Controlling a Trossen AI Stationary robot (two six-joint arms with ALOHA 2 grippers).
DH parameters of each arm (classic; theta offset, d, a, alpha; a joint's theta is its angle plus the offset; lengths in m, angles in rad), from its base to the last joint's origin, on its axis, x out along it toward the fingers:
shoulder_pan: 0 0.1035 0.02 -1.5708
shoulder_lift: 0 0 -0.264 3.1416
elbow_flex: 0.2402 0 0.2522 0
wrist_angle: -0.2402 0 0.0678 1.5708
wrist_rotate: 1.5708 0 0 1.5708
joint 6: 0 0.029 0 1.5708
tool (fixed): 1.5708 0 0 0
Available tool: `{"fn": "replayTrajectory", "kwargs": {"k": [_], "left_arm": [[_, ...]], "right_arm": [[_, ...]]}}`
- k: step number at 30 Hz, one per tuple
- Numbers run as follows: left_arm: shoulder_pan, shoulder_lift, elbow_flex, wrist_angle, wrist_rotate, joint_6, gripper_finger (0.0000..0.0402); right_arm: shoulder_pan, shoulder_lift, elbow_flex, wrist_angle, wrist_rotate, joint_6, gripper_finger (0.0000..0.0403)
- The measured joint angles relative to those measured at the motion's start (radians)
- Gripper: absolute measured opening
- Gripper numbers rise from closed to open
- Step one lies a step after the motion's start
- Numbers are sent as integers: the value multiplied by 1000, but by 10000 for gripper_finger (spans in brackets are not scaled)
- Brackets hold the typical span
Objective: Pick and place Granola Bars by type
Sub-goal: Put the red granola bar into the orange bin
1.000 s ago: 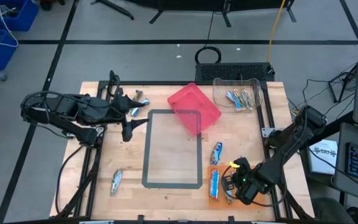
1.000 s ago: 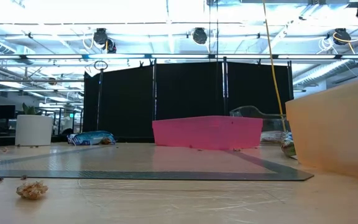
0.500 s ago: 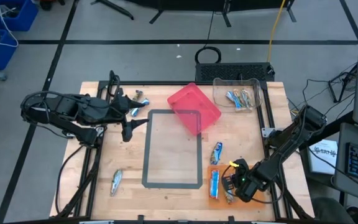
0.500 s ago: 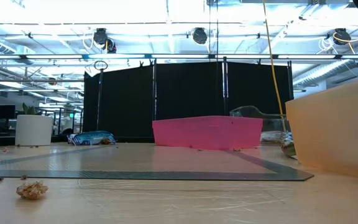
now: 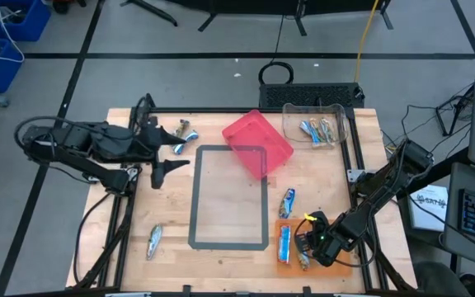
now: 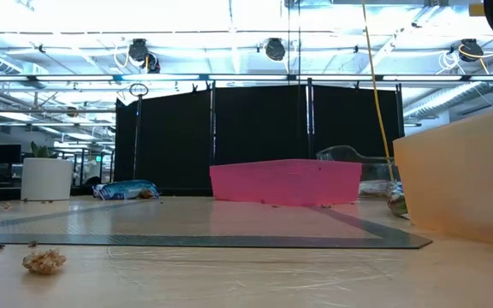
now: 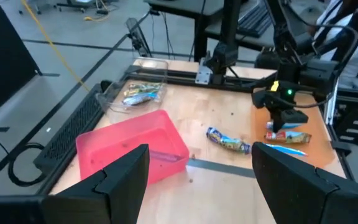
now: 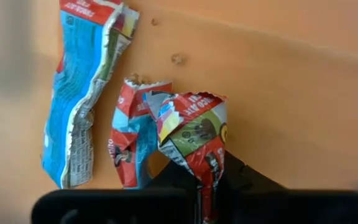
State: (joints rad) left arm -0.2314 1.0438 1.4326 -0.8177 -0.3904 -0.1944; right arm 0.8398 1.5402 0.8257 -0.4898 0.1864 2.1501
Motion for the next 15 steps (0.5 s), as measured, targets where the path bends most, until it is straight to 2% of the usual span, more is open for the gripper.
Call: {"fn": "replayTrajectory", "kwargs": {"k": [9,15], "left_arm": [[1,-25,0,-20,-9,-23,283],[1,-21,0,-30,-11,-45,283]], "right_arm": [[0,-1,0,31,-5,-21,149],[0,-32,0,22,-3,-43,186]]}}
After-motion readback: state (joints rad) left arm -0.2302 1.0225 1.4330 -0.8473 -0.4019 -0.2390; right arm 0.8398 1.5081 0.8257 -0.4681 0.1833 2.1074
